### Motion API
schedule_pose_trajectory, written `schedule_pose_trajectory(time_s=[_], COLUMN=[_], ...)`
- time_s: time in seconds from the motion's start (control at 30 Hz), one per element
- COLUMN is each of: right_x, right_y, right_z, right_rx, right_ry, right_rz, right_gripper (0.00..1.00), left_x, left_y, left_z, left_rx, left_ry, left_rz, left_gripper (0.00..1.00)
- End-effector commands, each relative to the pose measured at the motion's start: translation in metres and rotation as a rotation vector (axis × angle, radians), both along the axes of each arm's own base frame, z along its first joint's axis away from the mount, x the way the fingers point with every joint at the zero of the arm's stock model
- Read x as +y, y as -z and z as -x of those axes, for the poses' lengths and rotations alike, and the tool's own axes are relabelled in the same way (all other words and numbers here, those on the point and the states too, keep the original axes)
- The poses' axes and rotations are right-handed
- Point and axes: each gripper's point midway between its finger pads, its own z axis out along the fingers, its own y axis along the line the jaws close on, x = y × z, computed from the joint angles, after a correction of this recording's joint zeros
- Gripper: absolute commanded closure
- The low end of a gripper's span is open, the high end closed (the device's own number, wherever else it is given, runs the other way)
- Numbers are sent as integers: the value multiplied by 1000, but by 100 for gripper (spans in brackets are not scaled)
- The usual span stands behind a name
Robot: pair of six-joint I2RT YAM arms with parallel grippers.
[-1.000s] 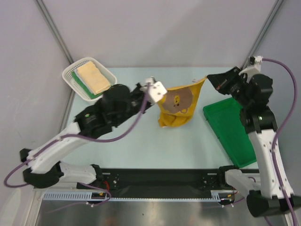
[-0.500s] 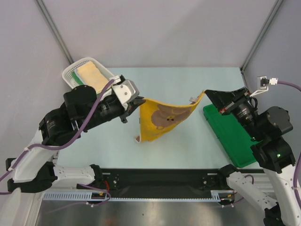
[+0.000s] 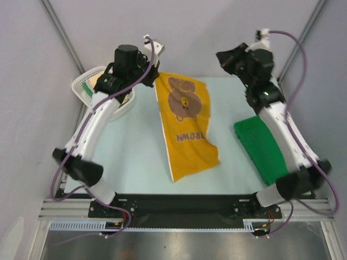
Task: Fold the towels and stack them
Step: Flatten out the crumpled towel
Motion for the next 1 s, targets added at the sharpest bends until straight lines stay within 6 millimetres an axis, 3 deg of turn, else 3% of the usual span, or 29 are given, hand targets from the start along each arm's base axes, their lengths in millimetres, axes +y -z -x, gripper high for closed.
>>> schedule_pose_trajectory(time_s=[0.0, 0.03, 0.07, 0.1, 0.13, 0.17, 0.2, 0.27, 0.3, 0.33, 0.43, 0.47, 0.57, 0.6, 0.63, 0.67, 0.73, 0.77, 0.87, 0.9, 0.97], right_x=[35, 42, 53, 57, 61, 70, 73, 81, 81, 83, 89, 91, 92, 92, 90, 90, 94, 94, 94, 91, 89], right_y=[53, 61, 107, 104, 121, 165, 163, 190, 215, 227, 284, 302, 356, 363, 357, 383, 374, 392, 394, 409, 418], right_z=[-81, -95, -123, -134, -144, -154, -160, -158, -165, -165, -168, -161, -129, -119, -111, -88, -66, -48, -27, -14, -7], right_rx=[21, 27, 100, 83, 107, 186, 176, 203, 243, 264, 378, 447, 643, 663, 653, 705, 659, 672, 624, 652, 659], right_ry=[-119, -138, -160, -180, -201, -259, -288, -408, -436, -461, -482, -493, -491, -492, -474, -493, -538, -565, -613, -621, -627], right_rz=[65, 73, 112, 124, 140, 192, 215, 269, 267, 263, 281, 289, 361, 379, 402, 417, 431, 445, 479, 489, 511], right_gripper=[100, 100, 100, 100, 100, 100, 95, 84, 78, 74, 68, 66, 62, 62, 62, 63, 62, 62, 54, 50, 47], left_x=[16, 17, 13, 15, 10, 9, 8, 3, -4, -5, -2, 0, 2, 3, 3, 4, 6, 6, 4, 4, 7], left_y=[1, 13, 34, 43, 71, 73, 82, 106, 115, 132, 155, 173, 194, 199, 203, 211, 220, 222, 229, 232, 242], left_z=[-72, -87, -112, -121, -134, -139, -143, -148, -145, -147, -147, -144, -140, -138, -137, -134, -128, -125, -111, -108, -98], left_rx=[-46, -32, -5, 15, 60, 60, 72, 113, 136, 166, 206, 244, 296, 312, 327, 348, 374, 380, 421, 434, 465], left_ry=[-25, -22, -13, 7, 32, 41, 42, 80, 116, 111, 76, 63, 31, 23, 15, 8, -6, -7, -6, -14, -30], left_rz=[79, 76, 74, 82, 61, 57, 54, 58, 69, 72, 76, 72, 84, 87, 94, 92, 97, 103, 135, 144, 144], left_gripper=[100, 100, 100, 100, 100, 100, 100, 100, 100, 100, 100, 100, 100, 100, 100, 100, 100, 100, 100, 100, 100])
